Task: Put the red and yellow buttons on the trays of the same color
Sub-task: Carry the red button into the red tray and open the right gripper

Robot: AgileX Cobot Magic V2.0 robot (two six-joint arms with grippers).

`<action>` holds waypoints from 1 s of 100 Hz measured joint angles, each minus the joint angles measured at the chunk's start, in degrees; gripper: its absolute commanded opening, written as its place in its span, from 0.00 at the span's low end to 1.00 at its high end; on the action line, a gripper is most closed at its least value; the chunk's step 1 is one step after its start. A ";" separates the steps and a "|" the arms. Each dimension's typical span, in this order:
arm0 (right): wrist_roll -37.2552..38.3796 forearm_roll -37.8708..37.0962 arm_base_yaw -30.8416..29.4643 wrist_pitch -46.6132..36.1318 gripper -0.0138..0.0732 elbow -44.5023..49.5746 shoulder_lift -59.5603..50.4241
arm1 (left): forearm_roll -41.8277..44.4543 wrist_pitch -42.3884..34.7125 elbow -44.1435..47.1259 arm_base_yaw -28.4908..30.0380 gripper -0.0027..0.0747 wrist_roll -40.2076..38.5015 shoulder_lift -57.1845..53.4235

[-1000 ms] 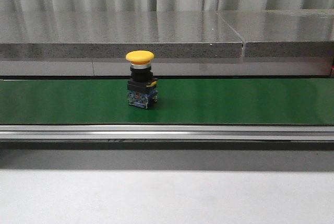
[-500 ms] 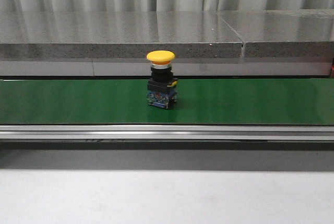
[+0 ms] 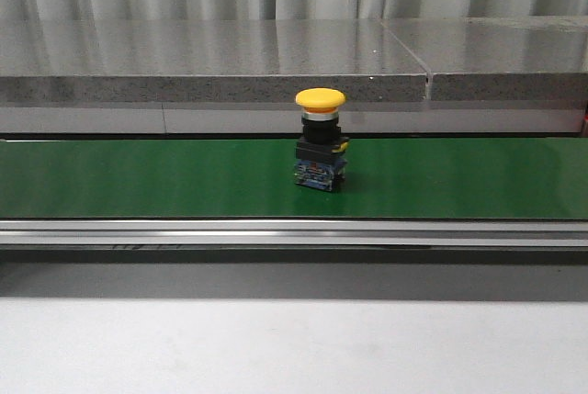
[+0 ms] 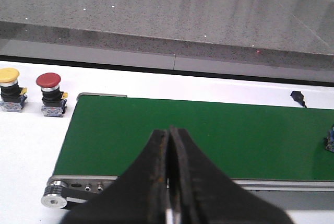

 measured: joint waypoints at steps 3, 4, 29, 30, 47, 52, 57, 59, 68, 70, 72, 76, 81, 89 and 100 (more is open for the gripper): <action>0.00 0.00 0.00 0.00 0.32 0.00 0.53 | 0.00 0.00 0.00 0.00 0.01 0.00 0.00; 0.00 0.00 0.00 0.00 0.32 0.00 0.65 | 0.00 0.00 0.00 0.00 0.01 0.00 0.00; 0.00 0.00 0.00 -0.11 0.32 -0.05 4.15 | 0.00 0.00 0.00 0.00 0.01 0.00 0.00; 0.00 0.00 0.00 -0.11 0.32 -0.05 4.42 | 0.00 0.00 0.00 0.00 0.01 0.00 0.00; 0.00 0.23 0.00 -0.52 0.42 -0.27 5.61 | 0.00 0.00 0.00 0.00 0.01 0.00 0.00; 0.00 0.23 0.00 -0.65 0.55 -0.27 5.71 | 0.00 0.00 0.00 0.00 0.01 0.00 0.00; 0.00 0.31 0.00 -0.76 0.68 -0.40 5.70 | 0.00 0.00 0.00 0.00 0.01 0.00 0.00; 0.00 0.31 0.00 -0.76 0.73 -0.52 5.70 | 0.00 0.00 0.00 0.00 0.01 0.00 0.00; 0.00 0.31 0.00 -0.76 0.88 -1.06 5.70 | 0.00 0.00 0.00 0.00 0.01 0.00 0.00; 0.00 0.31 0.00 -0.76 0.90 -1.20 5.70 | 0.00 0.00 0.00 0.00 0.01 0.00 0.00; 0.00 0.31 0.00 -0.64 0.91 -1.48 5.70 | 0.00 0.00 0.00 0.00 0.01 0.00 0.00; 0.00 0.31 0.00 -0.47 0.90 -2.10 5.70 | 0.00 0.00 0.00 0.00 0.01 0.00 0.00; 0.00 0.31 0.00 -0.03 0.90 -3.05 5.70 | 0.00 0.00 0.00 0.00 0.01 0.00 0.00; 0.00 0.36 0.00 1.47 0.90 -4.87 5.70 | 0.00 0.00 0.00 0.00 0.01 0.00 0.00; 0.00 0.45 0.00 3.62 0.90 -7.17 4.95 | 0.00 0.00 0.00 0.00 0.01 0.00 0.00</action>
